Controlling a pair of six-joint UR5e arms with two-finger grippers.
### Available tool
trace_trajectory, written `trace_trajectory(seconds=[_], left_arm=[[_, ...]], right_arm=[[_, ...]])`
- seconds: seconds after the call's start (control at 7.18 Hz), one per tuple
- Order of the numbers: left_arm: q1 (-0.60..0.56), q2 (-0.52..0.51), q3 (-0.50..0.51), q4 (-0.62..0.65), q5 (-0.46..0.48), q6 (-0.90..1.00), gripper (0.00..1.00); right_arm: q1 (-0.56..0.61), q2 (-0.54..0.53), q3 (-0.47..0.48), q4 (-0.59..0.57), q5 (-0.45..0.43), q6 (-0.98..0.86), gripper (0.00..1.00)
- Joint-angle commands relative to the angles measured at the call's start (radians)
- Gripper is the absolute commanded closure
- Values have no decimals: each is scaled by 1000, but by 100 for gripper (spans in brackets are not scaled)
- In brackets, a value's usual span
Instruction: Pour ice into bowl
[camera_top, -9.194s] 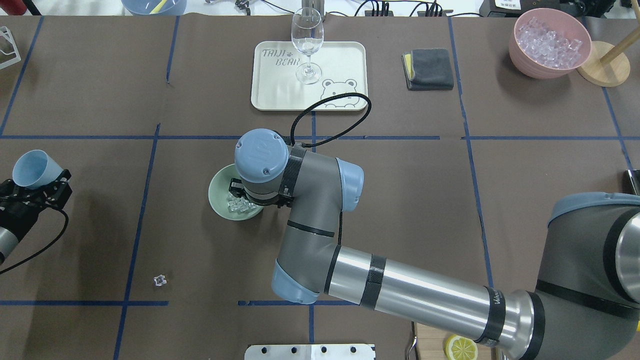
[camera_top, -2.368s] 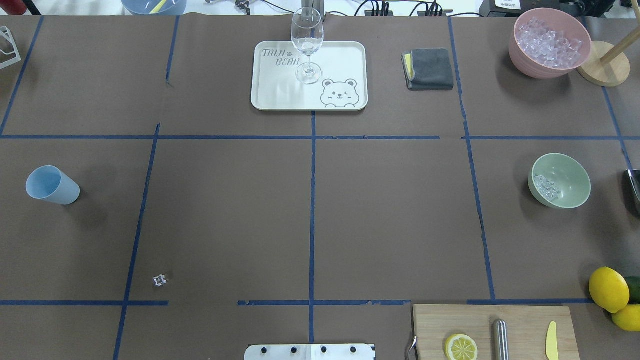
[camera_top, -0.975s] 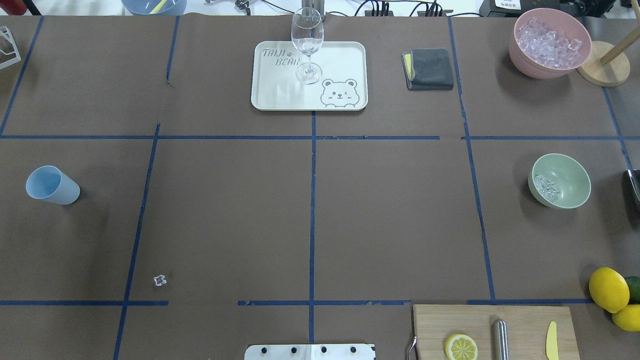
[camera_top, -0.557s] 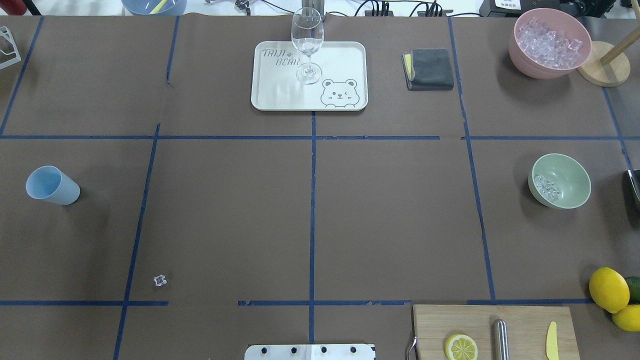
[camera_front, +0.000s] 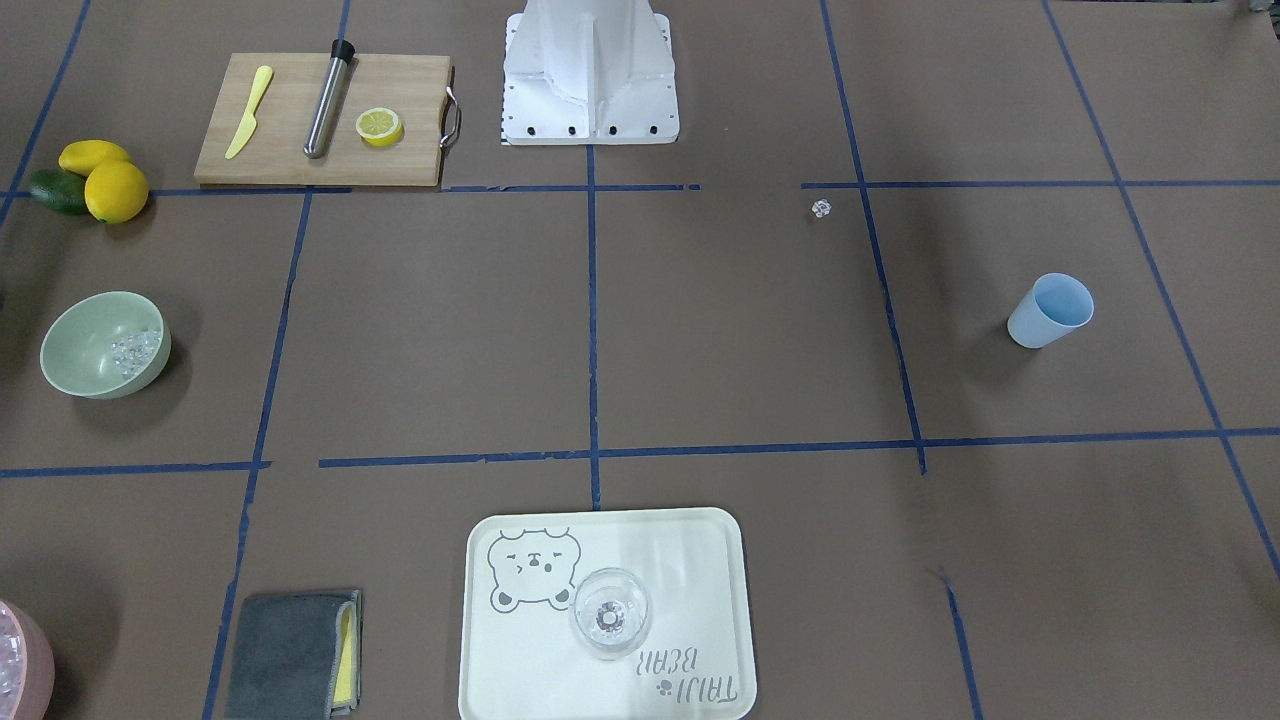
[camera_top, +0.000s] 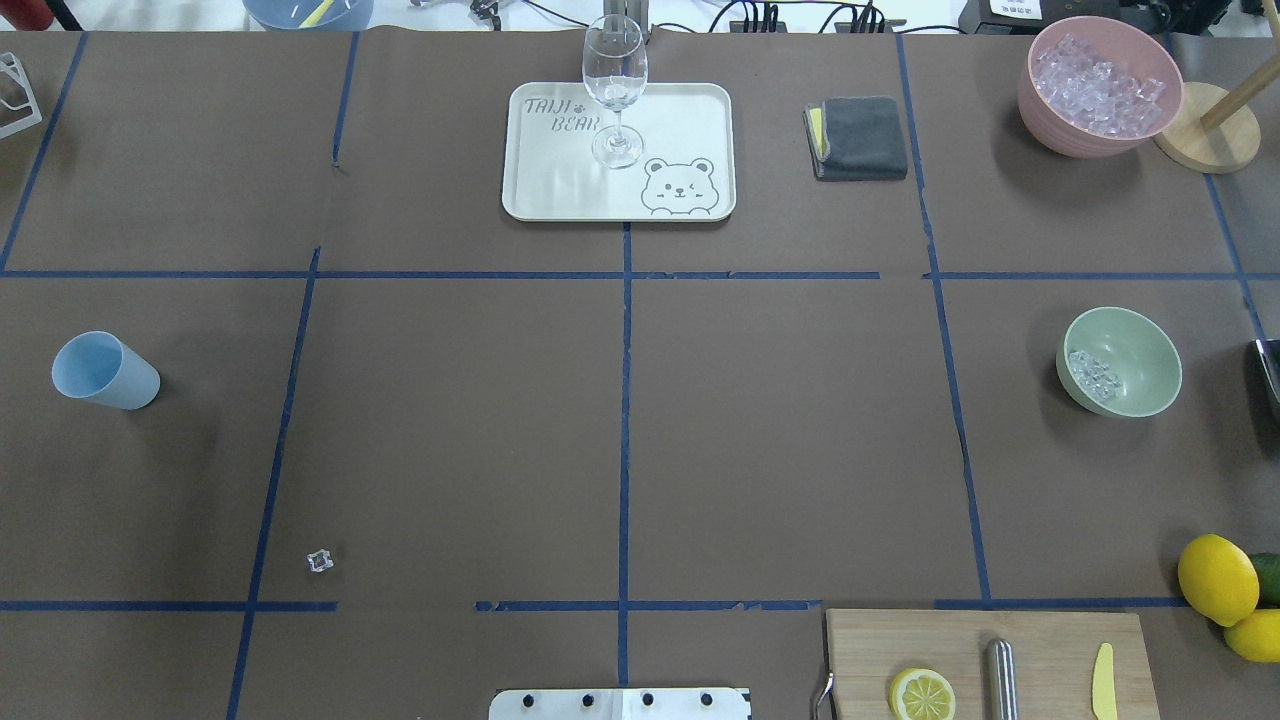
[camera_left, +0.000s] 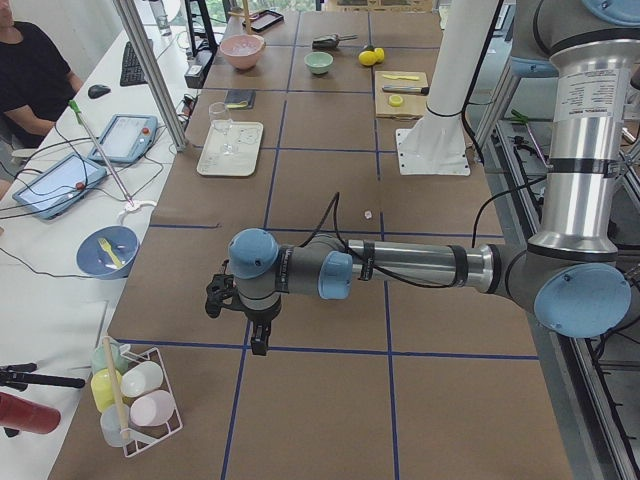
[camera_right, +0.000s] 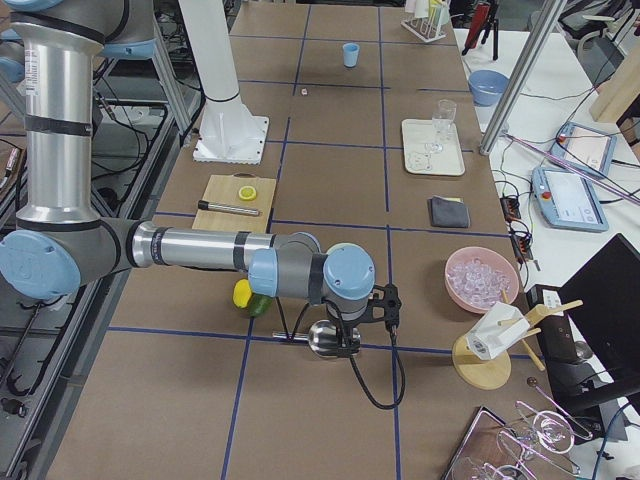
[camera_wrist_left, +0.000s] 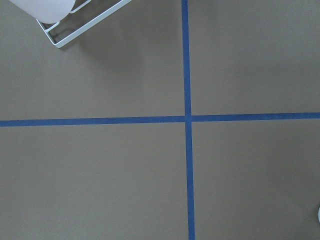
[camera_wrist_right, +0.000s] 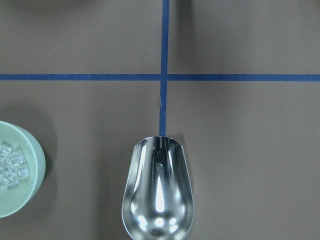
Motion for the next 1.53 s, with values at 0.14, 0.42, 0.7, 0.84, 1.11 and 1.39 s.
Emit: trace_trajectory(seconds=[0.14, 0.42, 0.7, 0.84, 1.11, 1.39], left_arm=[[0, 0, 2, 0, 0, 2, 0], [1, 0, 2, 0, 0, 2, 0], [1, -1, 3, 0, 0, 2, 0], [1, -1, 5, 0, 0, 2, 0], [1, 0, 6, 0, 0, 2, 0], [1, -1, 6, -2, 0, 2, 0]], right_arm=[[0, 8, 0, 53, -9, 17, 0], [0, 13, 5, 102, -7, 113, 0], [0, 13, 5, 103, -7, 114, 0], [0, 13, 5, 103, -6, 114, 0], [0, 11, 5, 103, -4, 116, 0], [0, 11, 7, 103, -4, 116, 0]])
